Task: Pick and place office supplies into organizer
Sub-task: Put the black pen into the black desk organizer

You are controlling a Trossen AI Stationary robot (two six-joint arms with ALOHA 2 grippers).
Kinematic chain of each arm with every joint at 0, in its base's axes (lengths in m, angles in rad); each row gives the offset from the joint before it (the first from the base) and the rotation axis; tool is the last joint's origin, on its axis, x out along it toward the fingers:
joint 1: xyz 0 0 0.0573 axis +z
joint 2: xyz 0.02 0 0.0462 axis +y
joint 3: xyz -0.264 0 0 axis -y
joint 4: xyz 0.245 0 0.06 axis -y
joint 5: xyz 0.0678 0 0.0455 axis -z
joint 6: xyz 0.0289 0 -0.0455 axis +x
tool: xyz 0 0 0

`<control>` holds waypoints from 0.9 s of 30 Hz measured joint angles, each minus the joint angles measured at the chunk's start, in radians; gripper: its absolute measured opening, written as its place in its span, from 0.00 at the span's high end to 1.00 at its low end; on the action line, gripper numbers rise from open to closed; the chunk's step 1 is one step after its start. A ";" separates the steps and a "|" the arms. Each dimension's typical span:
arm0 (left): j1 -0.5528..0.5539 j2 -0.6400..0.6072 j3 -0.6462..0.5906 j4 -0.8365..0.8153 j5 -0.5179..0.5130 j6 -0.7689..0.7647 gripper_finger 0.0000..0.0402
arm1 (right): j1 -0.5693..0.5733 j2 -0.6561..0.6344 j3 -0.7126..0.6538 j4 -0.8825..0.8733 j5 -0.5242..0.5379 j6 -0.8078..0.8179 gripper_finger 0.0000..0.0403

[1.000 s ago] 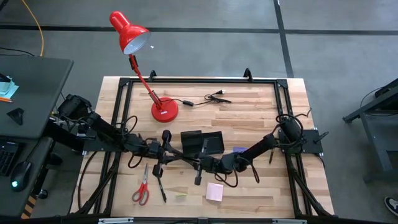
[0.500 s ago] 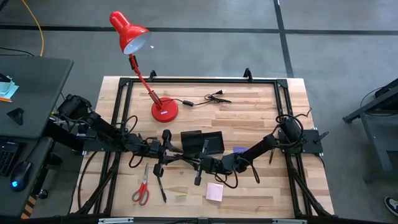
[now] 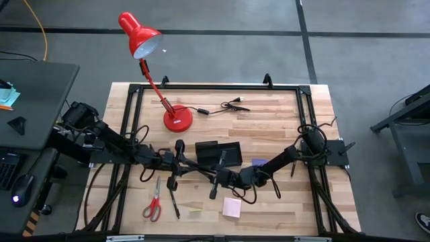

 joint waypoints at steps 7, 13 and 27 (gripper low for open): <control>0.002 0.012 -0.011 -0.077 -0.077 0.000 0.91 | 0.032 -0.009 0.006 0.023 0.160 -0.038 0.81; 0.002 0.007 -0.009 -0.112 -0.157 -0.005 0.91 | 0.056 -0.005 0.003 0.021 0.226 -0.112 0.71; 0.002 -0.028 -0.006 -0.109 -0.241 0.038 0.91 | 0.268 -0.009 0.002 0.133 0.621 -0.377 0.69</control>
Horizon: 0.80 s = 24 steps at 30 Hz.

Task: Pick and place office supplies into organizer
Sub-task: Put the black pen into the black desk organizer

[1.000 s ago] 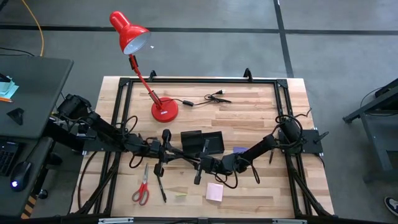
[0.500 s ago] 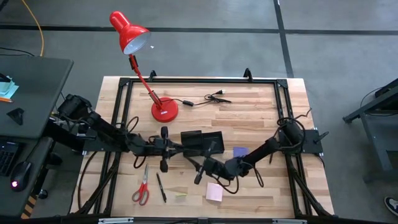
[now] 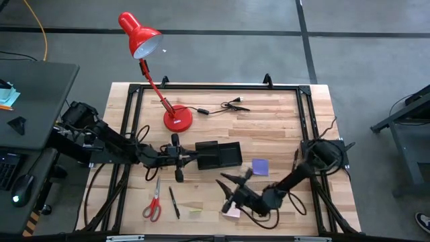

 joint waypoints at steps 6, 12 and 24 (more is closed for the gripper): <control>0.000 -0.094 0.010 -0.077 -0.045 0.002 0.90 | 0.112 0.002 -0.002 -0.091 0.197 0.097 0.69; 0.000 -0.215 0.145 -0.477 -0.069 -0.030 0.90 | 0.186 0.002 -0.002 -0.154 0.287 0.200 0.69; 0.131 -0.224 0.428 -1.041 0.095 -0.115 0.90 | 0.216 0.002 -0.005 -0.391 0.301 0.456 0.69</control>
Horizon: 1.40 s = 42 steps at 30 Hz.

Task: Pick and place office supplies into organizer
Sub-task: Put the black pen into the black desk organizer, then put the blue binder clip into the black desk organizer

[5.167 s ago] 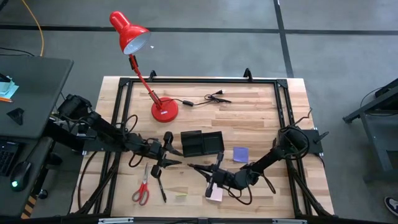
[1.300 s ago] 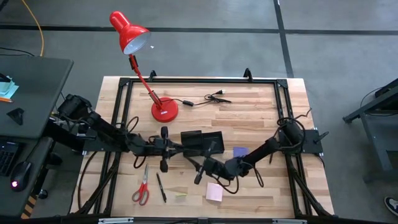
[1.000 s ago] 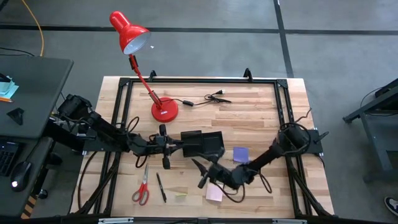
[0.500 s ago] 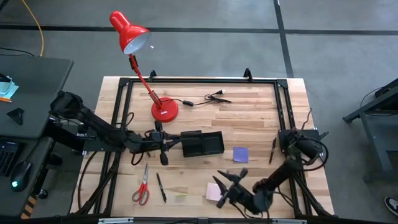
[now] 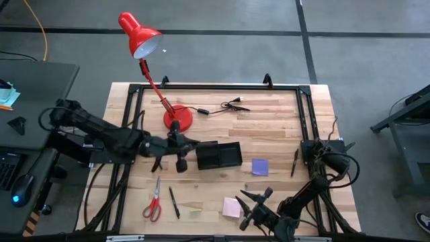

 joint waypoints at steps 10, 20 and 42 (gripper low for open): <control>0.162 0.049 0.001 -0.035 0.185 -0.018 0.91 | 0.000 0.000 0.000 -0.023 0.000 0.035 0.69; 0.169 0.171 0.001 -0.027 0.219 -0.019 0.91 | 0.000 0.000 0.000 -0.033 0.000 0.054 0.69; 0.168 0.196 0.002 0.153 0.226 -0.016 0.69 | -0.007 0.000 0.000 -0.174 -0.001 0.209 0.69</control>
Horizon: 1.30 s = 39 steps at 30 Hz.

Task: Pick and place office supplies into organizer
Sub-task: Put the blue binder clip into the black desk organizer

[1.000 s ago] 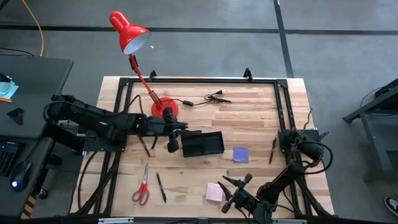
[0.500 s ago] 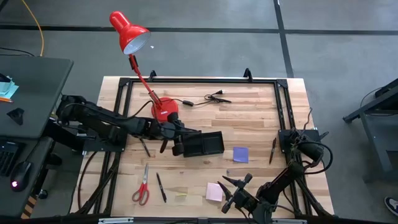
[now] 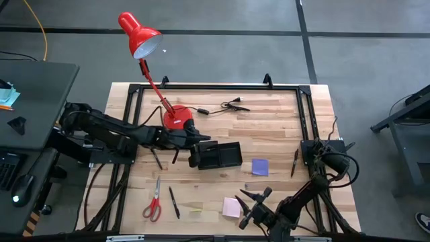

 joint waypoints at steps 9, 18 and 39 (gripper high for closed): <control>-0.082 -0.090 -0.002 0.076 -0.001 0.053 0.69 | 0.015 0.000 0.000 -0.030 0.000 0.014 0.69; -0.310 -0.110 -0.058 0.249 -0.072 0.080 0.69 | 0.024 0.000 0.000 -0.044 -0.066 0.102 0.69; -0.591 -0.106 -0.464 0.781 -0.216 0.033 0.69 | 0.042 0.000 0.000 -0.165 -0.020 0.302 0.69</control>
